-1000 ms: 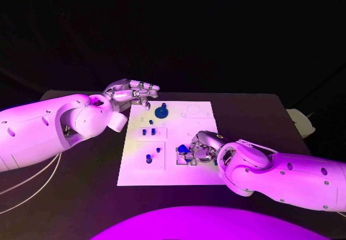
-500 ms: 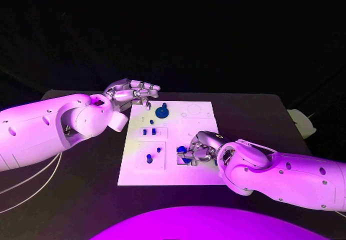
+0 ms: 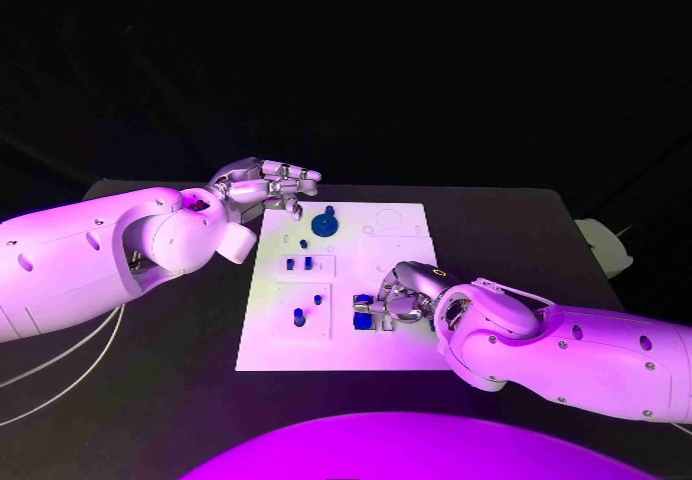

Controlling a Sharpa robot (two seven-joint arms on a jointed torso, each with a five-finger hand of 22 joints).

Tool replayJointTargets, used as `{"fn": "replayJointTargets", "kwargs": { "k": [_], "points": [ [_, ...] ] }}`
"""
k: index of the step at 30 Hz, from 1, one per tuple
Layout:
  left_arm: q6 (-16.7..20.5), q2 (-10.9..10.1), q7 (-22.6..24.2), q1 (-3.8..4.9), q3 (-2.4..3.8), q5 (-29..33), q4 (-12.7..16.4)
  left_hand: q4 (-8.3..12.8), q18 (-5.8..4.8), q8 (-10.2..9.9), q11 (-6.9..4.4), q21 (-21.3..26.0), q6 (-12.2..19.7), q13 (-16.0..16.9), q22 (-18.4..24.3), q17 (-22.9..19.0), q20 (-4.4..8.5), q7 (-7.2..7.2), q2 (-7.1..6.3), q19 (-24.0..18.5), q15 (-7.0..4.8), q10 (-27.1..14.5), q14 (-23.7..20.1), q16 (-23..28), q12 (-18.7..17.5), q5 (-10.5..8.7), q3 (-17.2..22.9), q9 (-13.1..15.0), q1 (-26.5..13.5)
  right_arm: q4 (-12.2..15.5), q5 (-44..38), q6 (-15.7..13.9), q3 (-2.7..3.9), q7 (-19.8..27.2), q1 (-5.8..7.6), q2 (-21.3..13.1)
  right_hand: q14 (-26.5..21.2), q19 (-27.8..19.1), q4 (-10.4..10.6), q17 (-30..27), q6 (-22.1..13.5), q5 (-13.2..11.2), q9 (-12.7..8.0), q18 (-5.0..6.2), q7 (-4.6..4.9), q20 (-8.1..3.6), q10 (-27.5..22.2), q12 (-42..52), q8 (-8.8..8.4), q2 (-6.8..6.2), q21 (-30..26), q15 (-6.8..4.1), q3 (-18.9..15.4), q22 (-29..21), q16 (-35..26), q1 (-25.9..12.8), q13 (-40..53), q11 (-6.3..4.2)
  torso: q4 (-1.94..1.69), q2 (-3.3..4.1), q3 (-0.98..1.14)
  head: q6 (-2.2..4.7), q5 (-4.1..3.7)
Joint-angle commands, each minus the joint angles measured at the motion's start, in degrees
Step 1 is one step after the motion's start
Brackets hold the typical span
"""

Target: Assemble the parts on the task board

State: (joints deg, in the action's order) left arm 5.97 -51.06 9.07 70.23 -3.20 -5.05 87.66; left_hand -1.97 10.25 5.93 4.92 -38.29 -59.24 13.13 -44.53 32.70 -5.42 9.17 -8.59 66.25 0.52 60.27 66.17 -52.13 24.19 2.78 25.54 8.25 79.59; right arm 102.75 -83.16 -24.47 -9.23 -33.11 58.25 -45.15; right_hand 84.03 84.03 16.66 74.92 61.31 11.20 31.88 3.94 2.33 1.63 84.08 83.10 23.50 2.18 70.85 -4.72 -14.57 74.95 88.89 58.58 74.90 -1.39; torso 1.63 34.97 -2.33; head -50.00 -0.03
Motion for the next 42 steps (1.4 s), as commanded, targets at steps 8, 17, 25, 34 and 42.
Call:
{"fn": "replayJointTargets", "kwargs": {
  "k": [8,17,25,34,42],
  "points": [
    [-0.9,-0.2,0.2,0.03,0.02,0.0,0.2,-0.1,0.25,-0.3,-0.06,0.2,0.3,0.1,0.1,-0.1,-0.09,-0.17,0.41,0.4,0.05,-0.5,0.3,0.4,0.3,-0.04,-0.4,-0.1,0.1,4.4,-0.9,-0.7,0.02,2.0,-0.03,-2.8,5.4,0.3,-1.9,12.6,-0.6,4.5,0.7,-0.35,-0.24,-0.29,0.8,-0.1,0.86,0.94,0.1,-0.39,0.4,9.4,0.0,5.0,7.7,-0.40,0.11,0.01,0.01,0.00,0.10],
    [-1.0,-0.2,0.2,0.03,0.02,0.0,0.1,-0.1,0.25,-0.3,-0.06,0.2,0.3,0.1,0.1,-0.1,-0.09,-0.17,0.41,0.4,0.05,-0.5,0.3,0.4,0.3,-0.04,-0.4,-0.1,0.1,6.1,-1.3,0.9,0.01,2.2,-0.11,-4.5,5.5,0.4,-3.2,12.8,-0.6,5.5,0.9,-0.42,-0.40,-0.40,1.1,0.1,1.20,0.96,0.4,-0.51,0.5,9.6,0.1,7.7,8.1,-0.54,0.04,-0.01,0.07,0.00,-0.01],
    [-0.9,-0.1,0.1,0.03,0.02,0.0,0.0,-0.1,0.25,-0.3,-0.04,0.3,0.4,0.1,0.1,-0.2,-0.10,-0.16,0.42,0.4,0.06,-0.6,0.3,0.4,0.4,-0.04,-0.4,-0.1,0.1,4.5,-2.0,2.5,0.00,1.4,-0.15,-3.5,5.5,0.5,-3.8,12.9,-0.5,5.6,1.1,-0.45,-0.49,-0.44,1.2,0.3,1.39,1.33,0.4,-0.57,0.7,9.7,0.1,8.8,8.3,-0.62,-0.01,0.07,0.03,0.00,0.00],
    [-0.9,-0.2,0.1,0.03,0.01,0.0,0.1,-0.2,0.25,-0.3,-0.02,0.3,0.4,0.1,0.1,-0.2,-0.10,-0.14,0.42,0.5,0.07,-0.6,0.3,0.5,0.4,-0.04,-0.5,-0.1,0.1,2.7,-3.7,2.5,0.00,0.2,-0.15,-2.9,5.5,0.6,-4.2,13.0,-0.3,5.4,1.2,-0.50,-0.59,-0.53,1.6,0.6,1.61,2.86,0.7,-0.67,1.4,9.9,0.2,9.9,8.8,-0.73,0.00,0.01,0.01,0.00,0.10],
    [-0.9,-0.4,0.0,0.02,-0.02,0.0,0.1,-0.2,0.25,-0.3,-0.02,0.3,0.4,0.1,0.1,-0.2,-0.10,-0.14,0.42,0.5,0.07,-0.6,0.3,0.5,0.4,-0.04,-0.5,-0.1,0.1,2.7,-4.4,2.7,0.00,0.1,-0.15,-3.1,5.5,0.6,-4.1,13.0,-0.3,5.4,1.2,-0.53,-0.62,-0.54,1.6,0.7,1.65,2.97,0.8,-0.67,1.5,9.9,0.2,9.9,8.9,-0.74,0.06,0.00,0.03,0.00,0.06]
  ]
}}
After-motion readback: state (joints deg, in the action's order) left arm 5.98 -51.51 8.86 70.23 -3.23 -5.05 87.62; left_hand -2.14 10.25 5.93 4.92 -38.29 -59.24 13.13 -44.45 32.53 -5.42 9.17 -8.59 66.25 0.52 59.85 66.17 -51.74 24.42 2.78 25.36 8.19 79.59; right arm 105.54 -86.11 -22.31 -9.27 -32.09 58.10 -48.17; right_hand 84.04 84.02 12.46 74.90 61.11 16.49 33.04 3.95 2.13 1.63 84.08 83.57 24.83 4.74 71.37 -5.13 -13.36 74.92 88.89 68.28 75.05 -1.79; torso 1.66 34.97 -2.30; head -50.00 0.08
